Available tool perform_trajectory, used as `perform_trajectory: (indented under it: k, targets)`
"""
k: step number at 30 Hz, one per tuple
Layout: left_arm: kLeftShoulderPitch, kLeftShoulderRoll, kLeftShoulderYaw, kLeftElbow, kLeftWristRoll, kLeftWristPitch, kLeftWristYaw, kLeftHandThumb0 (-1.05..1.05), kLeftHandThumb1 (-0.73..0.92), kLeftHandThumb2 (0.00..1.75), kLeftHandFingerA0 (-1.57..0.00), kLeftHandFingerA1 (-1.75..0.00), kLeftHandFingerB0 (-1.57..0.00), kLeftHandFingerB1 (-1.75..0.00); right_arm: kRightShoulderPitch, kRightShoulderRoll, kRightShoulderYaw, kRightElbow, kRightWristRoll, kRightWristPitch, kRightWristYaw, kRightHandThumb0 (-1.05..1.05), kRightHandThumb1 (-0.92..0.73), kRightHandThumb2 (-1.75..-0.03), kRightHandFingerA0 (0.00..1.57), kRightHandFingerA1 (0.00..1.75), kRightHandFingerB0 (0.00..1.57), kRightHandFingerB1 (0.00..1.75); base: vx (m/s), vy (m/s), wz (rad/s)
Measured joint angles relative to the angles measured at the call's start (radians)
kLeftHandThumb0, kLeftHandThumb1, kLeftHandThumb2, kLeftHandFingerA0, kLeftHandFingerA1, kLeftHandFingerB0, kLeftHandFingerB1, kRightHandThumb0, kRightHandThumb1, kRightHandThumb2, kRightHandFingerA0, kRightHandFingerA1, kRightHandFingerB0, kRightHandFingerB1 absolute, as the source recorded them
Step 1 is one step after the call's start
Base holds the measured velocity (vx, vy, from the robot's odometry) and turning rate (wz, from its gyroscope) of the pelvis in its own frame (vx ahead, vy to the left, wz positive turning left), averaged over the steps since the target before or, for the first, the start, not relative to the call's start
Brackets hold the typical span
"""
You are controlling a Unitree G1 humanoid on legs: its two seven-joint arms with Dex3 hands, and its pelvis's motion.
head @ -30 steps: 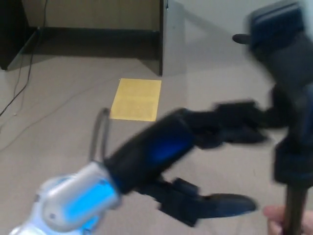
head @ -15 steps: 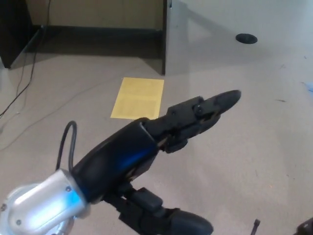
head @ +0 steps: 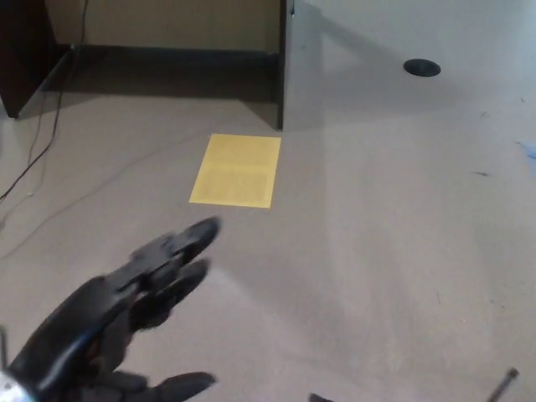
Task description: There is a tripod standing in front of the robot and the robot extends its left arm to grab it. It lifts the tripod and passes it to a person.
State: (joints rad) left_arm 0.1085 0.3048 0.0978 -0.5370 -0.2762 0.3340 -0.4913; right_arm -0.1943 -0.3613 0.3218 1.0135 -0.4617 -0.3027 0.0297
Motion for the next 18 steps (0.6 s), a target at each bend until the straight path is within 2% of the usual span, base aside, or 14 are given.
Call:
perform_trajectory:
  k: [1, 3, 4, 5, 7, 8, 9, 10, 12, 14, 15, 16, 17, 18]
  targets:
    - [0.016, 0.0, 0.008, 0.038, 0.001, -0.015, 0.0, -0.71, 0.38, 0.62, 0.0, 0.0, 0.0, 0.0, 0.002, 0.0, -0.001, 0.0, 0.0, -0.001, 0.0, -0.4, -0.72, -0.61, 0.66, 0.44, 0.45, 0.36, 0.0, 0.0, 0.0]
    - [0.045, 0.0, 0.022, 0.119, 0.004, -0.043, 0.001, -0.67, 0.36, 0.61, 0.0, 0.0, 0.0, 0.0, 0.005, 0.0, -0.002, 0.0, 0.0, -0.002, 0.0, -0.39, -0.72, -0.61, 0.65, 0.43, 0.45, 0.36, 0.0, 0.0, 0.0]
    - [0.057, 0.0, 0.03, 0.159, 0.005, -0.058, 0.002, -0.66, 0.38, 0.53, 0.0, 0.0, 0.0, 0.0, 0.006, 0.0, -0.003, 0.0, 0.0, -0.002, 0.0, -0.39, -0.71, -0.62, 0.67, 0.43, 0.46, 0.36, 0.0, 0.0, 0.0]
    - [0.068, 0.0, 0.035, 0.202, 0.007, -0.071, 0.003, -0.61, 0.4, 0.76, 0.0, -0.05, 0.0, 0.0, 0.007, 0.0, -0.003, 0.0, 0.0, -0.003, 0.0, -0.4, -0.71, -0.62, 0.67, 0.43, 0.46, 0.36, 0.0, 0.0, 0.0]
    - [0.08, 0.0, 0.041, 0.275, 0.011, -0.089, 0.006, -0.64, 0.41, 0.76, 0.0, -0.04, 0.0, 0.0, 0.009, 0.0, -0.003, 0.0, -0.001, -0.003, 0.0, -0.39, -0.71, -0.62, 0.68, 0.44, 0.46, 0.36, 0.0, 0.0, 0.0]
    - [0.086, 0.0, 0.044, 0.324, 0.016, -0.1, 0.009, -0.62, 0.4, 0.54, 0.0, 0.0, 0.0, 0.0, 0.011, 0.0, -0.003, 0.0, -0.001, -0.003, 0.0, -0.39, -0.73, -0.61, 0.67, 0.44, 0.46, 0.36, 0.0, 0.0, 0.0]
    - [0.092, 0.0, 0.047, 0.373, 0.02, -0.114, 0.014, -0.63, 0.4, 0.75, 0.0, -0.06, 0.0, 0.0, 0.013, 0.0, -0.004, 0.0, -0.001, -0.004, -0.001, -0.39, -0.72, -0.61, 0.66, 0.43, 0.46, 0.36, 0.0, 0.0, 0.0]
    - [0.096, 0.0, 0.049, 0.414, 0.023, -0.125, 0.019, -0.63, 0.39, 0.75, 0.0, -0.11, 0.0, 0.0, 0.016, 0.0, -0.004, 0.0, -0.001, -0.004, -0.001, -0.39, -0.72, -0.61, 0.64, 0.42, 0.46, 0.35, 0.0, 0.0, 0.0]
    - [0.102, 0.0, 0.051, 0.487, 0.028, -0.142, 0.028, -0.65, 0.38, 0.79, 0.0, -0.21, 0.0, -0.12, 0.021, 0.001, -0.004, 0.0, -0.001, -0.004, -0.001, -0.39, -0.71, -0.61, 0.65, 0.43, 0.45, 0.35, 0.0, 0.0, 0.0]
    - [0.104, 0.001, 0.051, 0.58, 0.036, -0.16, 0.042, -0.7, 0.42, 0.82, 0.0, -0.2, 0.0, -0.11, 0.028, 0.001, -0.004, 0.0, -0.001, -0.004, -0.001, -0.39, -0.71, -0.61, 0.66, 0.43, 0.45, 0.35, 0.0, 0.0, 0.0]
    - [0.104, 0.002, 0.051, 0.634, 0.041, -0.169, 0.053, -0.71, 0.44, 0.83, -0.01, -0.29, 0.0, -0.11, 0.032, 0.001, -0.005, 0.0, -0.001, -0.005, -0.001, -0.38, -0.71, -0.61, 0.65, 0.42, 0.45, 0.35, 0.0, 0.0, 0.0]
    - [0.103, 0.002, 0.051, 0.672, 0.045, -0.174, 0.061, -0.71, 0.44, 0.83, -0.01, -0.29, 0.0, -0.11, 0.034, 0.001, -0.005, 0.0, -0.001, -0.005, -0.001, -0.38, -0.71, -0.61, 0.65, 0.42, 0.45, 0.35, 0.0, 0.0, 0.0]
    - [0.102, 0.003, 0.05, 0.717, 0.052, -0.181, 0.072, -0.7, 0.57, 0.58, -0.06, -0.3, 0.0, -0.15, 0.037, 0.001, -0.006, 0.0, -0.001, -0.005, -0.001, -0.38, -0.71, -0.61, 0.65, 0.42, 0.44, 0.35, 0.0, 0.0, 0.0]
    - [0.1, 0.003, 0.05, 0.751, 0.058, -0.186, 0.08, -0.79, 0.49, 0.84, -0.07, -0.43, -0.09, -0.09, 0.039, 0.001, -0.007, 0.0, -0.001, -0.005, -0.001, -0.38, -0.72, -0.6, 0.65, 0.42, 0.44, 0.34, 0.0, 0.0, 0.0]
